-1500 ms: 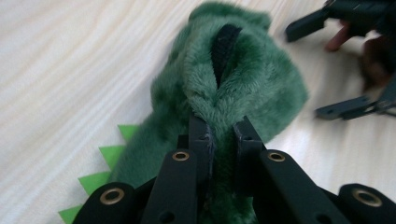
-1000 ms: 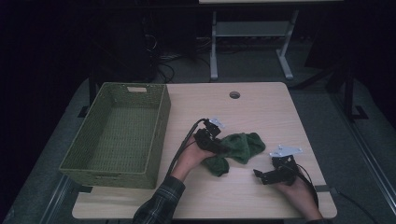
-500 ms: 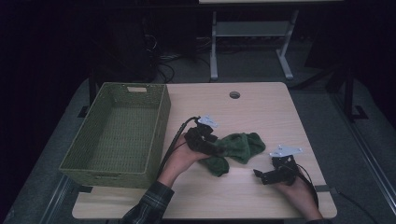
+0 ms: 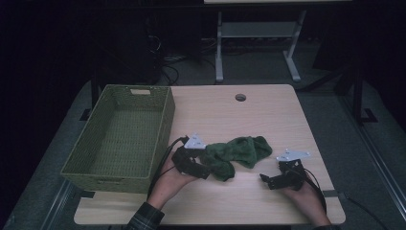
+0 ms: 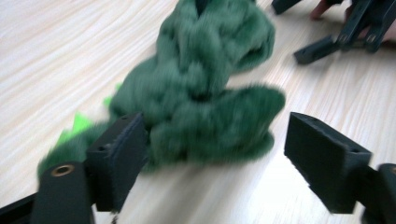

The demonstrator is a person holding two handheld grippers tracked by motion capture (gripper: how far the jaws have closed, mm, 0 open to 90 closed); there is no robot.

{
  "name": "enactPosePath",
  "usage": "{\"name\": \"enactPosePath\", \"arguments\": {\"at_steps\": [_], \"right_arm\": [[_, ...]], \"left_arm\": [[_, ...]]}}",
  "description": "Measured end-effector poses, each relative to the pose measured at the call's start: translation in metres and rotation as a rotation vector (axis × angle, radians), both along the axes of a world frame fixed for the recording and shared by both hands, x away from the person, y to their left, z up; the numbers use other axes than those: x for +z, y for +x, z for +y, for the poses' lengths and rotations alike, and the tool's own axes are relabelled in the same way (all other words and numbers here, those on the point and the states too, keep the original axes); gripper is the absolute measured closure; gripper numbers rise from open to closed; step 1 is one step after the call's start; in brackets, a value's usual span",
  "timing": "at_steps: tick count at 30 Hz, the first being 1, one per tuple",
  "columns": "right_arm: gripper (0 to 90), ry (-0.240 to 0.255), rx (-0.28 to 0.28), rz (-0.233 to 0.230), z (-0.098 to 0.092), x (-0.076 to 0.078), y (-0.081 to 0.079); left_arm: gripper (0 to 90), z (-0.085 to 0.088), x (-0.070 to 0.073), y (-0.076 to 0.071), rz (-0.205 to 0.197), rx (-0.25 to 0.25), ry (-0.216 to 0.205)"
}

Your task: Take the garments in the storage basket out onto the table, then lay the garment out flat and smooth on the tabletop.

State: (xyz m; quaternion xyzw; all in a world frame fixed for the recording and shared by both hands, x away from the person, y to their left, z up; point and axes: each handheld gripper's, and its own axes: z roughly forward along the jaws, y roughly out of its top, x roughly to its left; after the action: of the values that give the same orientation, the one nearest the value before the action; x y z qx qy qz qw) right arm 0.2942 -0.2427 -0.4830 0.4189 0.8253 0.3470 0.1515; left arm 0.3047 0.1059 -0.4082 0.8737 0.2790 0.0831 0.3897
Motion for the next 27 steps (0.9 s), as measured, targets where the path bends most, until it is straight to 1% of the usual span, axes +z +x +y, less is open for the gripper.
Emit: {"name": "enactPosePath", "arguments": {"at_steps": [2, 6, 7, 9, 10, 15, 17, 19, 20, 22, 23, 24, 25, 27], "right_arm": [[1.1, -0.001, 0.001, -0.001, 0.000, 0.000, 0.000], [1.0, -0.001, 0.001, -0.001, 0.000, 0.000, 0.000], [1.0, 0.000, 0.000, -0.001, 0.000, 0.000, 0.000], [1.0, -0.001, 0.000, -0.001, 0.000, 0.000, 0.000], [1.0, -0.001, 0.000, -0.001, 0.000, 0.000, 0.000], [1.0, -0.001, -0.011, -0.001, 0.000, 0.000, -0.001], [1.0, 0.004, -0.014, -0.001, 0.001, 0.000, -0.001], [1.0, 0.003, -0.016, 0.000, 0.001, 0.000, -0.002], [1.1, 0.001, -0.017, -0.001, 0.001, 0.000, -0.002], [1.1, -0.006, -0.015, 0.013, 0.002, 0.001, -0.002], [1.7, -0.015, -0.006, 0.007, 0.002, 0.002, -0.002], [4.1, -0.018, -0.001, 0.014, 0.002, 0.003, -0.003], [4.9, -0.020, 0.003, 0.006, 0.002, 0.004, -0.004], [6.2, -0.013, 0.011, -0.004, 0.002, 0.008, -0.006]], "left_arm": [[14.0, 0.004, -0.007, -0.007, -0.001, 0.013, 0.003], [13.0, 0.011, -0.027, -0.020, -0.016, 0.028, 0.040], [13.0, 0.012, -0.029, -0.021, -0.013, 0.029, 0.040], [13.0, 0.012, -0.034, -0.024, -0.021, 0.029, 0.042], [13.0, 0.012, -0.037, -0.025, -0.026, 0.025, 0.053], [13.0, 0.011, -0.048, -0.026, -0.045, 0.039, 0.075], [13.0, 0.011, -0.054, -0.026, -0.048, 0.035, 0.094], [13.0, 0.011, -0.058, -0.026, -0.046, 0.038, 0.084], [13.0, 0.011, -0.059, -0.025, -0.044, 0.036, 0.086], [13.0, 0.011, -0.063, -0.025, -0.052, 0.028, 0.110], [12.9, 0.012, -0.065, -0.024, -0.048, 0.026, 0.098], [12.9, 0.013, -0.066, -0.023, -0.038, 0.028, 0.088], [12.9, 0.014, -0.067, -0.024, -0.036, 0.029, 0.079], [12.9, 0.016, -0.069, -0.024, -0.052, 0.019, 0.064]]}}
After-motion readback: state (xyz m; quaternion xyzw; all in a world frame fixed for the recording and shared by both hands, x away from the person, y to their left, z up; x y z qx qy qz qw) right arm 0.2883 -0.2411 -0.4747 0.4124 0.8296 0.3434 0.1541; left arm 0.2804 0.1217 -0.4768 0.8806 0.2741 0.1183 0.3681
